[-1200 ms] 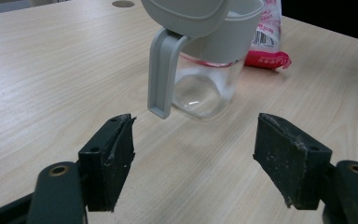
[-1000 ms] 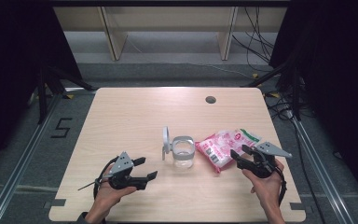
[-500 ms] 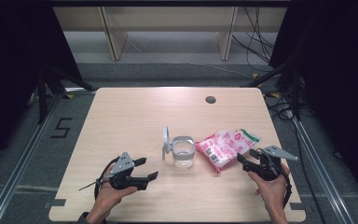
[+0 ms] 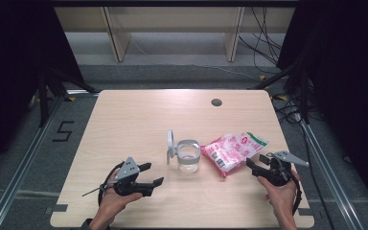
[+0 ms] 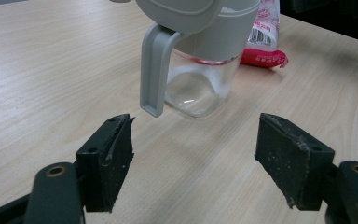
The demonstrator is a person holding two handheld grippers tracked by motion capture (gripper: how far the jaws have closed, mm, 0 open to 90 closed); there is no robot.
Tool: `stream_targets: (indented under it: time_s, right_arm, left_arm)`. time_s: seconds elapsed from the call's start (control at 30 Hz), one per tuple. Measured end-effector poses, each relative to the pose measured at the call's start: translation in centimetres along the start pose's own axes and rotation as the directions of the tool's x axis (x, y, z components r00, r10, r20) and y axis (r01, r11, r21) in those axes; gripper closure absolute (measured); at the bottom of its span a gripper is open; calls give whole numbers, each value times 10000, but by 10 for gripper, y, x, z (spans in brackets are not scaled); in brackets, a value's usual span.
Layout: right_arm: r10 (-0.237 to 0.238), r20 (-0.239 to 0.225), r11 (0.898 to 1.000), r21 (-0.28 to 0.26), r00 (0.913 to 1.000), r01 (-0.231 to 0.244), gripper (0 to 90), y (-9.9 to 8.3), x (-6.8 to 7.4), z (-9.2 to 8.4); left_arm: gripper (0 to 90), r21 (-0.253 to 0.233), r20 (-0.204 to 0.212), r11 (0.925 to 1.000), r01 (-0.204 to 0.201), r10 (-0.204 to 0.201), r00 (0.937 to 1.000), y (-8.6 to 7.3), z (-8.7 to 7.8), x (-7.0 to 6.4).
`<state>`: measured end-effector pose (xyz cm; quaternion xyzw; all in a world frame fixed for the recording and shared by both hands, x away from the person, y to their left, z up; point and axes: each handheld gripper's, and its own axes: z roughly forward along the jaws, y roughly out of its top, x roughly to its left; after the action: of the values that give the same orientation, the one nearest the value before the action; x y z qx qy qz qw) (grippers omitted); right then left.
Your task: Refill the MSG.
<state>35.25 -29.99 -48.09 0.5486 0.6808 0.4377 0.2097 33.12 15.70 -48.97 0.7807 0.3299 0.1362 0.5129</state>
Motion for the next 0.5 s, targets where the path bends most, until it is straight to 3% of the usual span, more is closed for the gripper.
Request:
stream_targets:
  time_s: [0.03,0.07,0.17,0.23,0.3,0.33,0.37,0.43,0.47,0.5]
  right_arm:
    - [260,-84,9996,88,9996,-259,386,-1,2,-1]
    - [-165,-108,9998,69,9998,166,382,0,-2,0]
    - [210,102,9998,54,9997,-211,376,-1,1,1]
    - [80,104,10000,21,9999,-81,374,-1,-1,1]
    - [428,-171,9991,-59,9989,-429,368,-1,-1,1]
    - [125,-42,9999,-104,9999,-125,367,0,-3,2]
    - [445,-85,9990,24,9990,-445,367,-1,-1,2]
    - [361,-142,9993,133,9992,-359,367,-1,-2,4]
    - [468,-378,9987,-162,9982,-475,366,-2,-3,6]
    - [1021,-290,9947,178,9943,-1016,364,-1,1,5]
  left_arm:
    - [268,30,34,10000,-63,63,10000,0,0,0]
    - [268,25,78,10000,-42,42,10000,-1,1,0]
    - [268,-83,103,9999,78,-77,9999,-1,2,-1]
    - [268,17,125,10000,-46,46,9999,-1,2,-1]
    - [268,49,92,10000,-58,58,9999,-2,1,-1]
    - [267,36,92,10000,-46,46,9999,-2,1,-1]
    - [268,46,102,10000,-62,61,9999,-1,1,-1]
    - [268,-31,146,10000,8,-8,9999,-1,2,-3]
    - [268,56,172,9999,-98,97,9998,-2,2,-3]
    - [268,89,155,9999,-126,124,9998,-2,2,-4]
